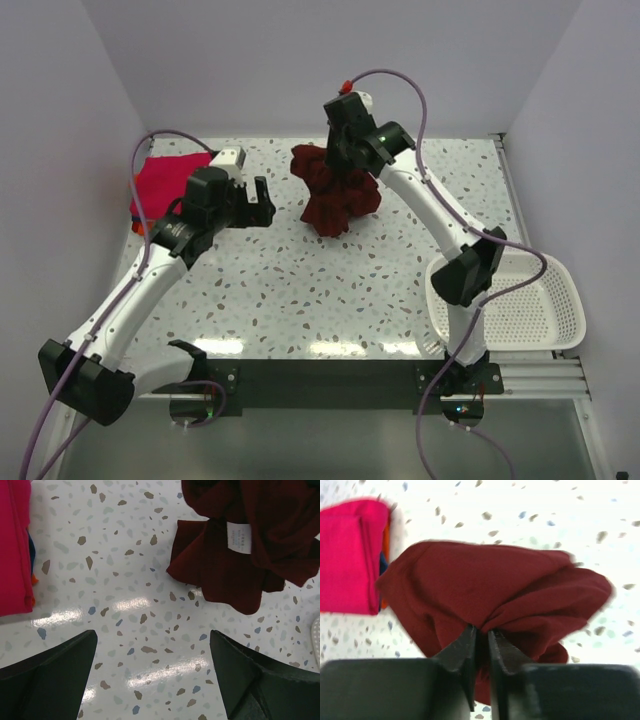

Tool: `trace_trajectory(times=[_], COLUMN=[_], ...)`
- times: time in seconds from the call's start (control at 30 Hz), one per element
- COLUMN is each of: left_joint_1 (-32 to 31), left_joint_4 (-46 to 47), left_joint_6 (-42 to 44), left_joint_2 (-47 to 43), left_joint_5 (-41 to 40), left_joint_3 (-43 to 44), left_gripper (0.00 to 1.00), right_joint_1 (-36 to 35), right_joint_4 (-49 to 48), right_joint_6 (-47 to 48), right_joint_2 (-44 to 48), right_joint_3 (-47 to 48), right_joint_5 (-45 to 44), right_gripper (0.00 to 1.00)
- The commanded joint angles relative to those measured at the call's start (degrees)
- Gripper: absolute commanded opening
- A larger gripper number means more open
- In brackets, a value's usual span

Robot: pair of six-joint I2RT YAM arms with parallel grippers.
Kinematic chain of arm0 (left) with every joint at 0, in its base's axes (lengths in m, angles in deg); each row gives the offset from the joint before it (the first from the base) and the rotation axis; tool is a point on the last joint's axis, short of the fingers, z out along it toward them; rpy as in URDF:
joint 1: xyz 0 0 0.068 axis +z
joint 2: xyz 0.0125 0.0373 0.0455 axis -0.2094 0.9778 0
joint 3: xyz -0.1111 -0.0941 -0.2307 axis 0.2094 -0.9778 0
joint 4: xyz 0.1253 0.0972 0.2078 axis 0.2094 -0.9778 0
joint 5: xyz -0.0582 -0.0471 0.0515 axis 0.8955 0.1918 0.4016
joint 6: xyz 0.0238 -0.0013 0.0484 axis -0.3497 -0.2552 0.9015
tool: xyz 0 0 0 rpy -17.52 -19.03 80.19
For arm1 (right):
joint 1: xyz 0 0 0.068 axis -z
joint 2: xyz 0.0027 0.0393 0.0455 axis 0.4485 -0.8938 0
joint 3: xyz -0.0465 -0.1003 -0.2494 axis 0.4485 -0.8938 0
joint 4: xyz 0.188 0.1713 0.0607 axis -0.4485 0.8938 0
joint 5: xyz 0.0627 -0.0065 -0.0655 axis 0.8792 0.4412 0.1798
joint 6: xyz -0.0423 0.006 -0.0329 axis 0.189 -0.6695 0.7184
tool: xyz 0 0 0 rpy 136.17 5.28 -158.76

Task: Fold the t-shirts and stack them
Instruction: Move the tshirt to the center of the board

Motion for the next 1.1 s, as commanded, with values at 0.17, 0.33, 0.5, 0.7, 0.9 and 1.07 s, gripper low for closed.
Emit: trace_trajectory(times=[0.17,0.33,0.5,0.7,0.9,1.07], left_joint_1=[0.4,-0.4,-8.7,-14.6,-19.3,-21.1], left_joint_4=[0.3,3.7,8.3,8.7,6.0,6.1], left_joint_6=[-2.6,-4.2,-6.5,-10.1,-9.2,-11.4], left_joint_2=[0.0,4.3,12.6,26.9,37.7,43.2], left_joint_5=[5.4,11.0,11.7,16.4,15.7,10.5], left_joint_3=[1.4,0.2,0.5,6.0,12.8,16.6], left_gripper=[1.0,0.99,0.98,0.9,0.88,0.83], right_joint_1=[-1.4,0.7,12.6,19.6,23.5,24.8], right_joint_4=[-1.9,-8.7,-10.8,-4.3,-4.9,-2.9], right_joint_6=[3.1,2.8,-3.1,1.9,2.1,4.3], right_joint_2=[-22.9,-13.2,0.6,9.2,14.6,16.2], right_joint_3=[18.4,-0.4,-17.5,-24.9,-34.1,-35.9], right_joint_5=[36.9,31.1,28.2,22.3,24.7,25.7], right_gripper=[0.73,0.83,0.83,0.83,0.83,0.83])
